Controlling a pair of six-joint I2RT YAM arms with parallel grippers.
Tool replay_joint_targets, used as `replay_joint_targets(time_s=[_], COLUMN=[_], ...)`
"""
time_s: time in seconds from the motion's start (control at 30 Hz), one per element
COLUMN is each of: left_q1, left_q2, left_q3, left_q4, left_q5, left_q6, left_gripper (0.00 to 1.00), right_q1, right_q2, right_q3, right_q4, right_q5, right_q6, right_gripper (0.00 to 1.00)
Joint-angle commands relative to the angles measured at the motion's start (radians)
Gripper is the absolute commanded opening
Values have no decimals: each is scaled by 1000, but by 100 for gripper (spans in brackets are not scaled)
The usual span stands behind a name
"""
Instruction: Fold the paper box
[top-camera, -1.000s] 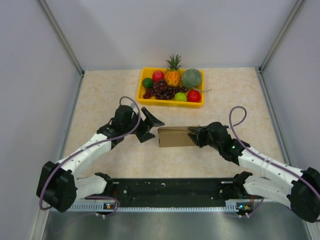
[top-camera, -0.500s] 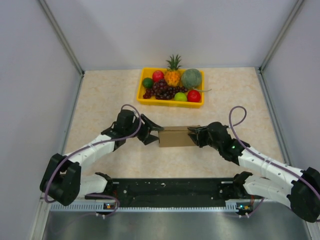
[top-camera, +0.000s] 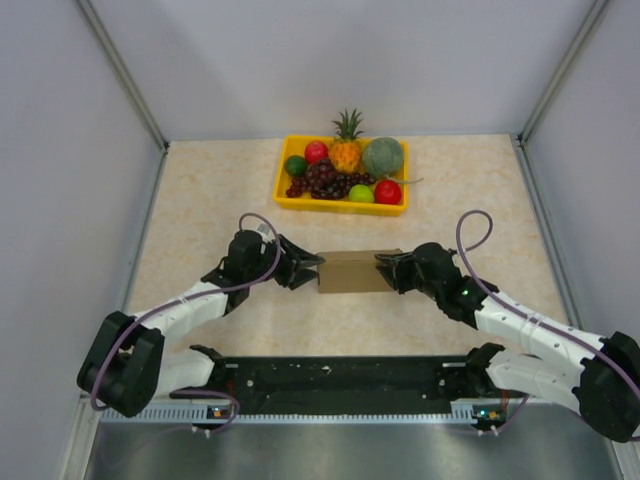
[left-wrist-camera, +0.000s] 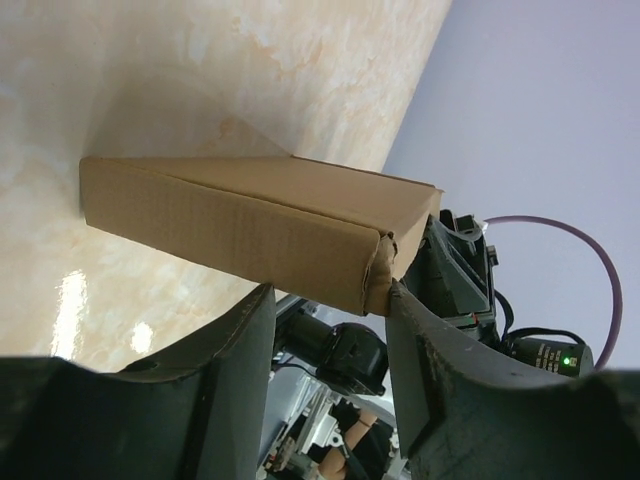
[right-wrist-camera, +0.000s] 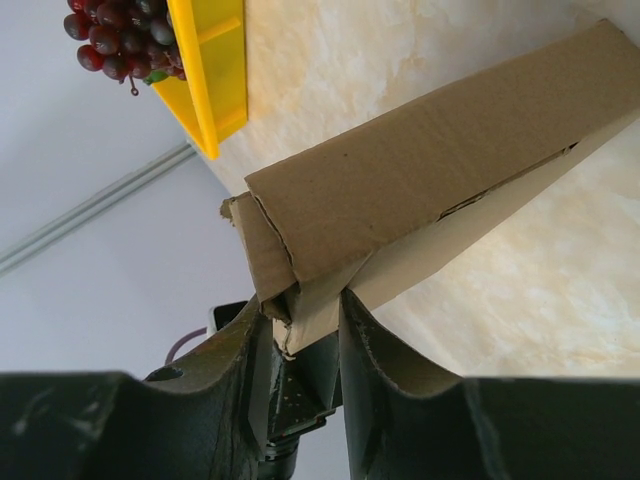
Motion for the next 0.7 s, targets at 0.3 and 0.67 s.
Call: replay_joint_targets(time_s=[0.3, 0.67], left_q1=[-1, 11], left_q2=[-89, -89], left_q3=[50, 235], left_q4=[-131, -365], left_q5=[-15, -111], left_q6=[347, 716], left_gripper=[64, 47], right_q1=[-3, -2], right_q2=[45, 55], right_q3=[-62, -50], right_q4=[-213, -211], right_q5=[47, 47], right_q6=[-36, -51], right_gripper=[22, 22])
